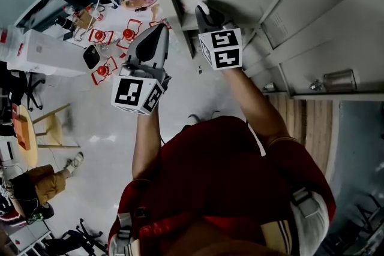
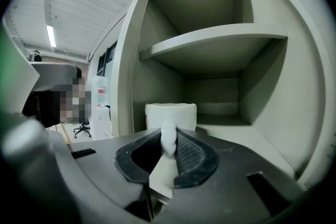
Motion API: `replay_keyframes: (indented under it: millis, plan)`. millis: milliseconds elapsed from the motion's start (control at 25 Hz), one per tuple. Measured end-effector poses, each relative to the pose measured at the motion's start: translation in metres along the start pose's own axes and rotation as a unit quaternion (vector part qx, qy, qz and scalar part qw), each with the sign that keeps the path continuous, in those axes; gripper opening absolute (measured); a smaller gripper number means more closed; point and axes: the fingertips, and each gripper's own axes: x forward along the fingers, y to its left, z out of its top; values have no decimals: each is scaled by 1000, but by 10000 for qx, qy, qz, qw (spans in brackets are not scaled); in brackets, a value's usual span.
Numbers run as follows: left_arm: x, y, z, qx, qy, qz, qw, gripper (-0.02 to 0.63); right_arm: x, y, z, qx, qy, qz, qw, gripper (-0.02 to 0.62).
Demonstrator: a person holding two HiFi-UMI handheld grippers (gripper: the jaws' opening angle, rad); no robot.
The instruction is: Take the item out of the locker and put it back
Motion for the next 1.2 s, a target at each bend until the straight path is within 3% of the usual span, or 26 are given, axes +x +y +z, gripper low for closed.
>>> replay_keyframes:
  millis: [440,880,1200]
  plan:
    - [-6,-4,2,-34,-31,-55,10000,6,-3,1,-8,-69,234,-152,9996,55]
    - [-11,-16,0,-31,-29,-164,9999,6,-17,-3,-6,-155,160,-210,9995,147]
    - [-15,-26,-5,-48,-62,-225,9997,6,-37,-9,-7,-193,69,-329,9992,166]
